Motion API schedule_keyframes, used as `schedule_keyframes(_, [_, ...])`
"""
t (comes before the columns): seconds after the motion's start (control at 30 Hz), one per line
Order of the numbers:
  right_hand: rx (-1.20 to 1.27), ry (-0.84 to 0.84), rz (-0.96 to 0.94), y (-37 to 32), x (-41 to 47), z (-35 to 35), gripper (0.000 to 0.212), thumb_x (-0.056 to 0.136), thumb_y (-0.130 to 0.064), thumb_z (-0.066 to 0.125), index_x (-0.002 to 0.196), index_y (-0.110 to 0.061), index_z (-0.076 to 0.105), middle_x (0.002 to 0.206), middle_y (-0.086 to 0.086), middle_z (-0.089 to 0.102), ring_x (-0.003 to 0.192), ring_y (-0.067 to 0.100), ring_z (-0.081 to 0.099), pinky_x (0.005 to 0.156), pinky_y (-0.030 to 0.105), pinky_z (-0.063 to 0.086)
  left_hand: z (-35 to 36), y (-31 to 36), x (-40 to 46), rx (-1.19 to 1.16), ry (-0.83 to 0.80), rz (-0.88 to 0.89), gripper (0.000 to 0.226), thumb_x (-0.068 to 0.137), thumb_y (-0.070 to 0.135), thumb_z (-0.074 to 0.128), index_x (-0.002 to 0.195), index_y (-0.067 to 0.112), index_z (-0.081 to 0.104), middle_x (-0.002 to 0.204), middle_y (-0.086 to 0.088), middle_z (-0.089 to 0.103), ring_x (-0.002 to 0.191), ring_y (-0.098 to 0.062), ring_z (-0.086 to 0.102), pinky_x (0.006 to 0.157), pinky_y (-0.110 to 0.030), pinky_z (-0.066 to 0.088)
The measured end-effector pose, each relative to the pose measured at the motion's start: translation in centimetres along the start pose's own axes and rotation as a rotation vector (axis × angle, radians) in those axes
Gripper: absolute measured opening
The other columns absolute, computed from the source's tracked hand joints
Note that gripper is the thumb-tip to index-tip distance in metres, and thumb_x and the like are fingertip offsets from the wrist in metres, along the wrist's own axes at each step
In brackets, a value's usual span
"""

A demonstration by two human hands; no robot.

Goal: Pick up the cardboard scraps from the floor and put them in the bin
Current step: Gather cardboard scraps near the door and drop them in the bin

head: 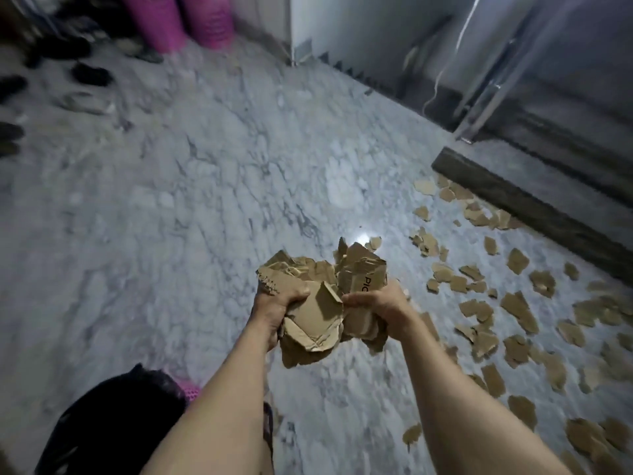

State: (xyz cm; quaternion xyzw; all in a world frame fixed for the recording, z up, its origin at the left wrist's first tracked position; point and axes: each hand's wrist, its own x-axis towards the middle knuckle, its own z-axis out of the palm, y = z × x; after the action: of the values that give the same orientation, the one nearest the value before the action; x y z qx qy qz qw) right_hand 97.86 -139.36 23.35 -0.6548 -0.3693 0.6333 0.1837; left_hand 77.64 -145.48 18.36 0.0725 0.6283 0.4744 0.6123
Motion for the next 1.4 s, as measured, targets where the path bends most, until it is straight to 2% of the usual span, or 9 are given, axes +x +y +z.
schedule_keyframes(0.17, [-0.136, -0.207, -0.093, -4.2, 1.2, 13.9, 0.038, 0.058, 0.004, 0.09, 0.091, -0.005, 0.075, 0.09, 0.012, 0.077, 0.075, 0.024, 0.074, 0.062, 0.036, 0.06, -12.0, 4.7, -1.1, -0.143, 0.19, 0.041, 0.028, 0.072, -0.003, 0.08, 0.098, 0.005, 0.073, 0.083, -0.009, 0.078, 0.064, -0.017, 0.073, 0.055, -0.026, 0.058])
schedule_keyframes(0.33, [-0.279, -0.404, -0.075, -1.2, 2.2, 26.5, 0.055, 0.048, -0.003, 0.094, 0.099, -0.005, 0.074, 0.095, 0.013, 0.077, 0.088, 0.031, 0.074, 0.078, 0.049, 0.062, -23.7, 2.5, -3.8, -0.212, 0.447, 0.025, 0.042, 0.07, 0.009, 0.084, 0.111, 0.004, 0.074, 0.106, -0.016, 0.076, 0.087, -0.026, 0.072, 0.07, -0.029, 0.057])
schedule_keyframes(0.5, [-0.401, -0.585, 0.002, 7.4, 3.4, 36.6, 0.089, 0.027, -0.02, 0.096, 0.109, -0.008, 0.066, 0.098, 0.01, 0.076, 0.09, 0.029, 0.074, 0.076, 0.049, 0.062, -32.7, -4.2, -6.5, -0.25, 0.587, -0.05, 0.042, 0.049, 0.043, 0.087, 0.084, 0.021, 0.081, 0.101, -0.002, 0.077, 0.109, -0.024, 0.067, 0.101, -0.04, 0.047])
schedule_keyframes(0.67, [-0.448, -0.669, 0.058, 16.0, 2.5, 42.6, 0.046, 0.054, 0.003, 0.092, 0.089, -0.013, 0.066, 0.087, 0.007, 0.075, 0.082, 0.025, 0.073, 0.077, 0.042, 0.062, -40.0, -12.7, -7.5, -0.277, 0.649, -0.086, 0.055, 0.055, 0.052, 0.086, 0.1, 0.022, 0.08, 0.109, 0.002, 0.077, 0.116, -0.019, 0.065, 0.114, -0.042, 0.038])
schedule_keyframes(0.73, [-0.48, -0.706, 0.062, 19.3, 2.0, 44.1, 0.039, 0.06, 0.007, 0.088, 0.084, -0.016, 0.067, 0.084, 0.004, 0.074, 0.078, 0.023, 0.071, 0.076, 0.04, 0.06, -42.4, -16.4, -7.6, -0.282, 0.704, -0.081, 0.072, 0.042, 0.056, 0.092, 0.104, 0.021, 0.079, 0.109, 0.003, 0.077, 0.114, -0.02, 0.067, 0.11, -0.041, 0.043])
schedule_keyframes(0.9, [-0.568, -0.668, 0.031, 26.6, 3.1, 47.5, 0.054, 0.058, 0.0, 0.091, 0.104, -0.01, 0.065, 0.098, 0.008, 0.074, 0.092, 0.027, 0.07, 0.076, 0.04, 0.06, -45.5, -20.9, -6.3, -0.299, 0.801, -0.06, 0.023, 0.074, 0.018, 0.086, 0.094, 0.02, 0.076, 0.099, 0.001, 0.076, 0.098, -0.016, 0.071, 0.085, -0.027, 0.052])
schedule_keyframes(1.13, [-0.785, -0.674, 0.163, 28.8, 2.9, 48.8, 0.095, 0.072, -0.016, 0.085, 0.15, -0.023, 0.03, 0.132, 0.006, 0.053, 0.117, 0.029, 0.054, 0.092, 0.044, 0.049, -48.9, -24.2, -5.0, -0.182, 0.661, -0.394, 0.146, 0.029, 0.077, 0.088, 0.153, 0.022, 0.033, 0.152, -0.008, 0.045, 0.134, -0.03, 0.05, 0.109, -0.047, 0.045])
schedule_keyframes(1.23, [-0.81, -0.659, 0.218, 28.3, 2.6, 48.2, 0.09, 0.079, -0.021, 0.079, 0.152, -0.032, 0.028, 0.135, 0.005, 0.052, 0.118, 0.03, 0.052, 0.094, 0.05, 0.05, -48.5, -23.2, -6.2, -0.107, 0.601, -0.439, 0.122, 0.062, 0.069, 0.081, 0.158, 0.025, 0.02, 0.161, -0.007, 0.028, 0.145, -0.031, 0.034, 0.116, -0.046, 0.035])
schedule_keyframes(1.4, [-0.714, -0.685, 0.244, 27.3, 2.0, 46.7, 0.079, 0.081, -0.024, 0.077, 0.149, -0.029, 0.036, 0.124, 0.004, 0.062, 0.112, 0.025, 0.06, 0.098, 0.051, 0.05, -46.7, -21.9, -5.4, -0.047, 0.677, -0.346, 0.07, 0.089, 0.042, 0.071, 0.145, 0.01, 0.046, 0.134, -0.005, 0.057, 0.121, -0.023, 0.055, 0.096, -0.032, 0.042])
